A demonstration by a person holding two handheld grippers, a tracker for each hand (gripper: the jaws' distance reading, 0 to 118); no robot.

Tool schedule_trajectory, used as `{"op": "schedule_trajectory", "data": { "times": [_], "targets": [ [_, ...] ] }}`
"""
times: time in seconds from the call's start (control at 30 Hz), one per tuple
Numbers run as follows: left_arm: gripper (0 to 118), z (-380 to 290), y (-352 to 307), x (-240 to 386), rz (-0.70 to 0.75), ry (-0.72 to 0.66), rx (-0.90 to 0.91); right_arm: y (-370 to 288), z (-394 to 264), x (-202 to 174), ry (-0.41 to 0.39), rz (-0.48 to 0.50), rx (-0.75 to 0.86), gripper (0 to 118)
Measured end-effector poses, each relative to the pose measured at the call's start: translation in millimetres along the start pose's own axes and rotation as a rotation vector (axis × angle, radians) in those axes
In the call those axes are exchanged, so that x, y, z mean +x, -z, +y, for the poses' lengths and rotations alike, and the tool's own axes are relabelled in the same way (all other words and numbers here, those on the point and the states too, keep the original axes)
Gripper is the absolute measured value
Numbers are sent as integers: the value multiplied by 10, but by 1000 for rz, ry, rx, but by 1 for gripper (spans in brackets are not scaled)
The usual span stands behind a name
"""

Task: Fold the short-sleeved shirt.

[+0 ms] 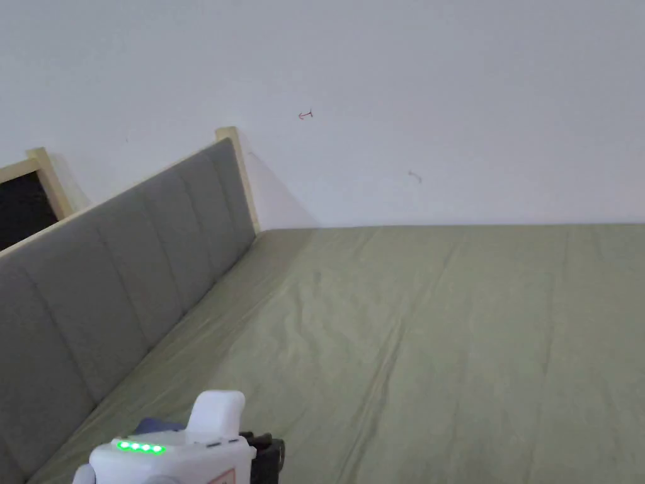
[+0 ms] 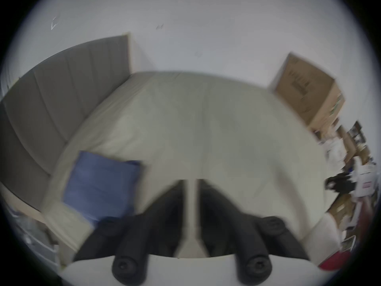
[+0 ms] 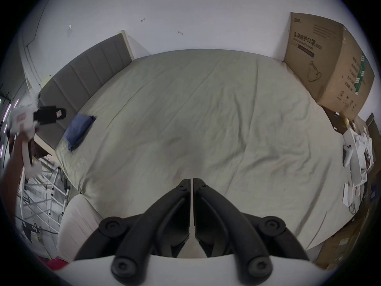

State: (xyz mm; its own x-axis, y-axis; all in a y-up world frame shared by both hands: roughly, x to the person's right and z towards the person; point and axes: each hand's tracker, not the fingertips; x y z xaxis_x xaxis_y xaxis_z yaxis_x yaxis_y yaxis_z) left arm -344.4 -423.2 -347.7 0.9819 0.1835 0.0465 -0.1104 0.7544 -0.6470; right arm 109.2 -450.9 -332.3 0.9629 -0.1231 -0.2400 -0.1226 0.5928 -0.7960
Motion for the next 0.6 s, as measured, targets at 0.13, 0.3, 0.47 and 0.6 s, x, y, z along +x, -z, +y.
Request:
{"op": "schedule_trajectory", "data": {
  "times": [0.13, 0.3, 0.47, 0.6],
  "targets": [
    [2, -191, -287, 862, -114, 35, 131, -256, 62, 103, 59, 3, -5, 2],
    [0, -194, -696, 1550, -84, 148, 484, -896, 74, 237, 87, -8, 319, 2],
    [0, -238, -959, 1962, 10, 163, 747, -1304, -247, 90, -30, -313, 915, 2],
    [0, -294, -975, 2167, 84, 193, 785, -1340, -427, 49, -57, -360, 1053, 2]
  ]
}}
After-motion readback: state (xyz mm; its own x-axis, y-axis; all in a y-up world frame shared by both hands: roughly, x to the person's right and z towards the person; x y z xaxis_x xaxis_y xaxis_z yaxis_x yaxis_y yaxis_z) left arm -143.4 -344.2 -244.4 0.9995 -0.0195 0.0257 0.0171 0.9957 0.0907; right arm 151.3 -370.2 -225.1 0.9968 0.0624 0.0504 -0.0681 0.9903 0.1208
